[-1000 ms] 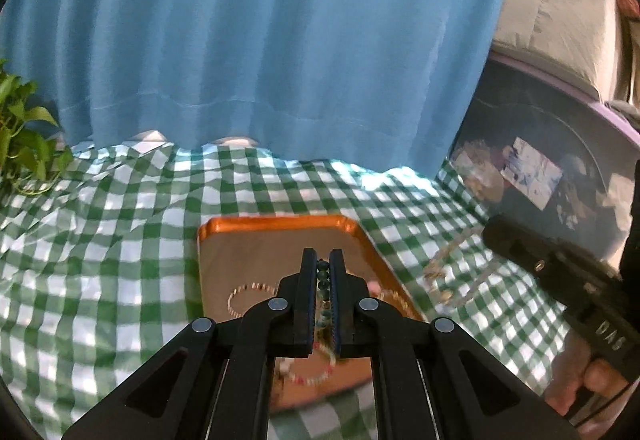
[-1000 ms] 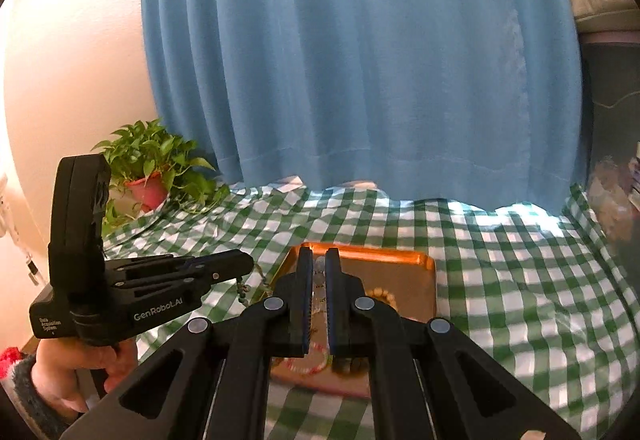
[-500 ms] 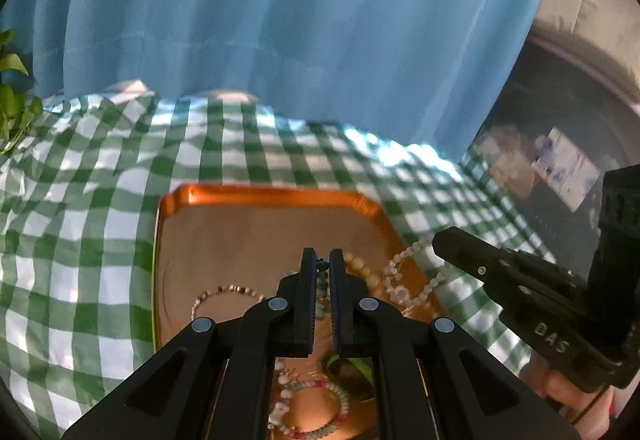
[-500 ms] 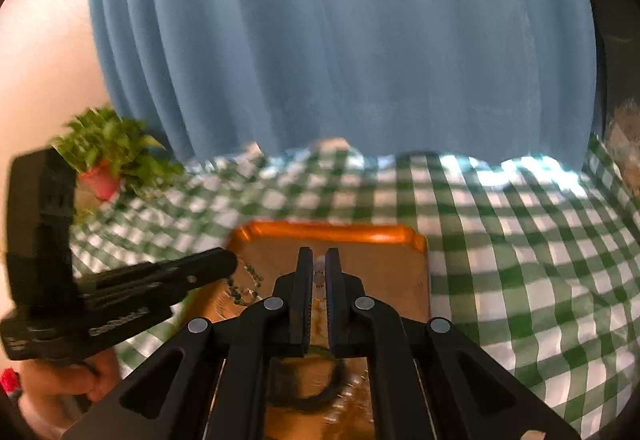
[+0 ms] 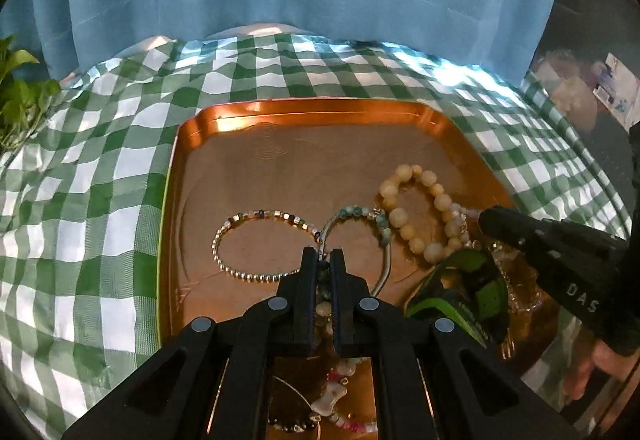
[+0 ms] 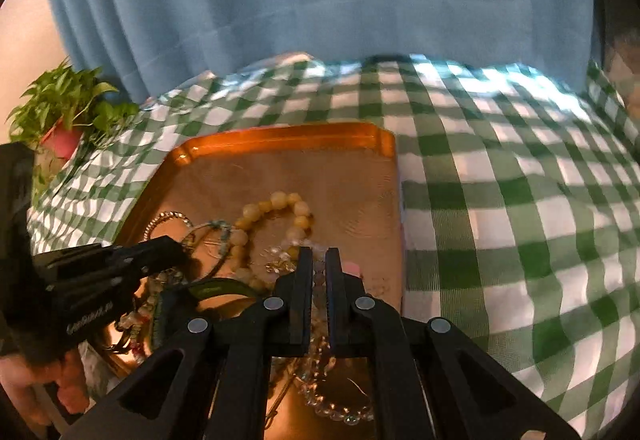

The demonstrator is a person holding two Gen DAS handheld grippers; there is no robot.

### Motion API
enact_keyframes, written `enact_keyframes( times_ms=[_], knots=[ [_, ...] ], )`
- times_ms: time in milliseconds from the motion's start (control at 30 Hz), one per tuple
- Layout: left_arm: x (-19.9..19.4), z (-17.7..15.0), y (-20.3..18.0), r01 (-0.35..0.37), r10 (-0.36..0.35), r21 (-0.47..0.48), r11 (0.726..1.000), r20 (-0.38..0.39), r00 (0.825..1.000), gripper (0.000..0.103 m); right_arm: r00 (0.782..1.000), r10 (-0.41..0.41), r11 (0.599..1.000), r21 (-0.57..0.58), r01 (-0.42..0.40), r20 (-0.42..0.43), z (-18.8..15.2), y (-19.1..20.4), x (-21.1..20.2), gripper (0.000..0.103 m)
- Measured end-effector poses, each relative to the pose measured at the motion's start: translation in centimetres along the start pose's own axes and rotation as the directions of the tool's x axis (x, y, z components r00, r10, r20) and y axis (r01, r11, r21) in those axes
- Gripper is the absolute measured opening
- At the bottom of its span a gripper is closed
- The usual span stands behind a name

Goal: Organize jewelry

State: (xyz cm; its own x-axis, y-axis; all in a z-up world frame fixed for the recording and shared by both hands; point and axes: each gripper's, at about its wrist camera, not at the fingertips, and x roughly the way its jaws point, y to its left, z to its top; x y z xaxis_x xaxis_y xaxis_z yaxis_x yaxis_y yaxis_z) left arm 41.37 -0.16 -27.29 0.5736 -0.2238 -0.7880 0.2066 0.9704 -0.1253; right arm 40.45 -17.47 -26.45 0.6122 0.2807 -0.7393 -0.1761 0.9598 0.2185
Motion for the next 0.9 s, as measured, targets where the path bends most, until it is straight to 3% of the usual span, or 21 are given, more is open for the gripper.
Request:
enact_keyframes(
  times_ms=[100,167,200,267,333,400,467,533,633,733,900],
  knots=[
    [-0.3,-0.3,-0.1,0.025,-0.025,-0.003,1.0,-0.011,1.0,0.009,1.0,-0.002,1.0,0.004,0.002,0.002,-0.2,-0.1,-0.1,0.012],
    [-0.9,-0.3,-0.2,0.054,-0.054,-0.012,0.998,-0.004,0.999,0.016,1.0,-0.001,1.0,0.01,0.001,0.0,-0.4,-0.2,-0.3,0.036],
    [-1.2,-0.4,-0.4,0.063,-0.063,-0.01,0.998,0.001,0.998,0.023,1.0,0.017,1.0,0.011,-0.017,0.005,-0.6,-0.2,-0.4,0.042],
    [-2.2,-0.3,-0.8,0.049,-0.049,0.004,0.999,0.017,0.999,0.055,1.0,0.021,1.0,0.006,-0.021,0.003,-0.8,0.0,-0.5,0.044],
    [-3.5,-0.5,-1.1,0.036,-0.036,0.02,0.999,0.048,0.998,0.067,1.0,-0.006,1.0,-0.013,0.006,0.009,-0.8,0.3,-0.8,0.052],
    [-4.7,-0.8,-1.2,0.029,-0.03,0.015,0.999,0.054,0.998,0.07,0.999,-0.026,0.999,-0.018,0.026,0.029,-0.9,0.5,-1.5,0.059],
    [-5.9,-1.2,-1.1,0.037,-0.037,0.004,0.999,0.061,0.997,0.075,0.999,0.009,1.0,0.014,-0.01,0.042,-1.3,0.3,-2.5,0.068],
    [-7.0,-1.8,-0.9,0.032,-0.031,-0.008,0.999,0.07,0.997,0.08,0.999,0.024,0.998,0.056,-0.027,0.047,-1.9,0.3,-3.3,0.083],
    [-8.1,-2.6,-0.5,0.009,-0.007,-0.037,0.999,0.069,0.998,0.084,0.998,-0.004,0.998,0.064,0.0,0.06,-2.8,1.1,-4.5,0.094],
    [-8.6,-3.4,0.0,-0.043,0.047,-0.097,0.994,0.046,0.998,0.09,0.997,-0.043,0.999,0.032,0.041,0.062,-3.8,1.9,-5.2,0.102],
    [-9.0,-5.1,0.4,-0.087,0.089,-0.125,0.988,0.014,0.996,0.092,0.996,-0.089,0.996,0.017,0.089,-0.013,-5.7,2.2,-5.3,0.102]
  ],
)
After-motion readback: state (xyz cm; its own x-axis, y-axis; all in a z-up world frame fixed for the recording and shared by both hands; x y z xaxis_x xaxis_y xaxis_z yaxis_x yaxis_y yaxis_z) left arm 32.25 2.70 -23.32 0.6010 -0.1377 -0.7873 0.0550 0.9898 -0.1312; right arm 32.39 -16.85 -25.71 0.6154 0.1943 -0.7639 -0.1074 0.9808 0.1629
